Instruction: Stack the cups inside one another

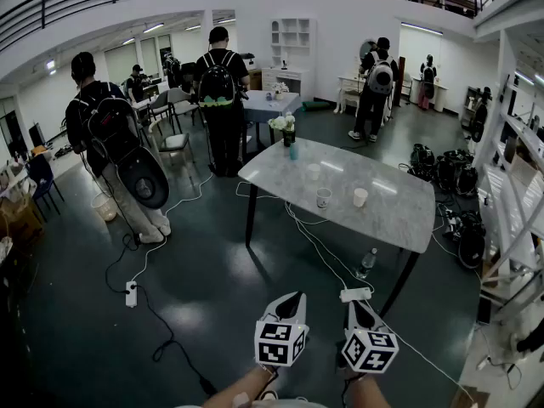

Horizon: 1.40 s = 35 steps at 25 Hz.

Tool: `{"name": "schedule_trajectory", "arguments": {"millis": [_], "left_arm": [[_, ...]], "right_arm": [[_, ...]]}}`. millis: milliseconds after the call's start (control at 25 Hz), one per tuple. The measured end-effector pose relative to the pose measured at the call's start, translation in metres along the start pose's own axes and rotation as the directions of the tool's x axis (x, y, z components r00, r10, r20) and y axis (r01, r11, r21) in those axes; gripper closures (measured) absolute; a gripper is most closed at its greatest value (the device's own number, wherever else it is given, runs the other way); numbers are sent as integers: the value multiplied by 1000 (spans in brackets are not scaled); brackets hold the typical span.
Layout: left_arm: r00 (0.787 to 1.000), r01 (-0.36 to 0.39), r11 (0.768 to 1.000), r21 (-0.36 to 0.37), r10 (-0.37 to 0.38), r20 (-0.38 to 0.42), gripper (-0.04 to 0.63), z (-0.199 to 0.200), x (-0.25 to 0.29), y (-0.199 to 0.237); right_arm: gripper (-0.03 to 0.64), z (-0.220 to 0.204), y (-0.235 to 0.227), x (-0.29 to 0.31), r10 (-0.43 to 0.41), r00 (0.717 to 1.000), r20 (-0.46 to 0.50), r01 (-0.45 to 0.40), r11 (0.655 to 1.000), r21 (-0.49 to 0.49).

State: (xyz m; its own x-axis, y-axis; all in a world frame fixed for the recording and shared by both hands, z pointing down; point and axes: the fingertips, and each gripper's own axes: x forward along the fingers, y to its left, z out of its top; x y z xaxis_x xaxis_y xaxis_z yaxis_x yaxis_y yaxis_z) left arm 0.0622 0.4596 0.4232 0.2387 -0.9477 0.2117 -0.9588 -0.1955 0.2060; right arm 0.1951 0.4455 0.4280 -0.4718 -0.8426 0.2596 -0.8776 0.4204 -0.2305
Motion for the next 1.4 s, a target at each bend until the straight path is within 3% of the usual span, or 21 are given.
{"name": "schedule_trajectory", "arguments": {"millis": [400, 840, 1400], "left_arm": [[1000, -4, 1000, -14, 4, -6, 601, 1, 2, 27], [1000, 2, 1000, 21, -1, -28, 600, 3, 10, 73], [998, -15, 1000, -21, 13, -64, 601, -10, 41, 112]], "right_arm": [[609, -2, 13, 18, -12, 1000, -2, 12, 1000, 8], [608, -7, 23, 47, -75, 997, 0, 75, 995, 73], [609, -22, 7, 74, -145, 988, -54, 150, 985, 87]]}}
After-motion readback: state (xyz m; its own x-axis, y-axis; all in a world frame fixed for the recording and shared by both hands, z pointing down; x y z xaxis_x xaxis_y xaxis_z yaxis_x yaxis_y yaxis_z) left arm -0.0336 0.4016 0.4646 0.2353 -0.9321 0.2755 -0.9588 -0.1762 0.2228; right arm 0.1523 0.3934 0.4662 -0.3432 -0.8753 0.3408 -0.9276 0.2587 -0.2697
